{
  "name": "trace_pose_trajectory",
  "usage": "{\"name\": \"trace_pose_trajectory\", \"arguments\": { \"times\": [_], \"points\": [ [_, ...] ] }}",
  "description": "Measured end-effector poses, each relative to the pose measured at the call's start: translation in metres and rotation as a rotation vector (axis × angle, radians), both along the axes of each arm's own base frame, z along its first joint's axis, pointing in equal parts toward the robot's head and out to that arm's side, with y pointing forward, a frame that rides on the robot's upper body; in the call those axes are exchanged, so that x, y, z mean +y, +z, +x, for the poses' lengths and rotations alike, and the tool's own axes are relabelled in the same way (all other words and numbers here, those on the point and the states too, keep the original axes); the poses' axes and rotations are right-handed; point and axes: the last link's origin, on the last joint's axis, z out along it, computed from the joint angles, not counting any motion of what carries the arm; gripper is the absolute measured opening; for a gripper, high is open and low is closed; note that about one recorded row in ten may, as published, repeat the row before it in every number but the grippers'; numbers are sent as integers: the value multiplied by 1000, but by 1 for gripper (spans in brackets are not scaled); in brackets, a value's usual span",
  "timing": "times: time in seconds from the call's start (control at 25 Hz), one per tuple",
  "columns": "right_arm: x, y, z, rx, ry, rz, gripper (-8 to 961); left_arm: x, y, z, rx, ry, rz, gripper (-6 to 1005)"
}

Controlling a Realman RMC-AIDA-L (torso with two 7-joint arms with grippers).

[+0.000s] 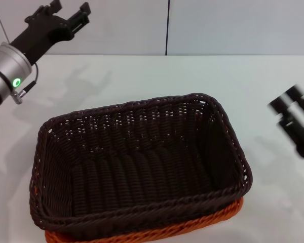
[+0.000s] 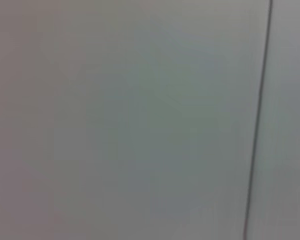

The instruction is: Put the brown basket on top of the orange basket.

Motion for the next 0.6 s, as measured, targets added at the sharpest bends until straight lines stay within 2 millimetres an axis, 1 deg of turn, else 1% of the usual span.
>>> {"name": "trace_pose_trajectory", "arguments": {
  "times": [0.04, 0.16, 0.2, 0.24, 0.28, 0.36, 0.4, 0.44, 0.48, 0.52, 0.56, 0.6],
  "points": [
    [2, 7, 2, 4, -8, 35, 560, 0, 0, 0, 0, 0, 0, 813],
    [10, 27, 11, 6, -59, 150, 560, -4, 9, -7, -37, 2, 34, 813],
    [18, 42, 19, 0, -112, 235, 560, -6, 11, -9, -47, -1, 44, 813],
    [18, 42, 19, 0, -112, 235, 560, -8, 14, -11, -55, -2, 54, 813],
    [21, 47, 22, 0, -135, 267, 560, -11, 16, -13, -59, -10, 67, 813],
    [30, 62, 32, 11, -218, 357, 560, -18, 19, -17, -67, -23, 91, 813],
    [38, 77, 43, 6, -308, 455, 560, -23, 20, -20, -77, -33, 111, 813],
    [38, 77, 43, 6, -308, 455, 560, -27, 19, -23, -87, -40, 125, 813],
    [42, 81, 46, -8, -336, 488, 560, -33, 19, -25, -99, -57, 152, 813],
    [51, 86, 48, -63, -371, 534, 560, -38, 18, -28, -106, -63, 172, 813],
    [51, 86, 48, -63, -371, 534, 560, -43, 18, -30, -108, -75, 201, 813],
    [62, 90, 49, -124, -397, 566, 560, -50, 18, -34, -107, -79, 229, 813]
  ]
}}
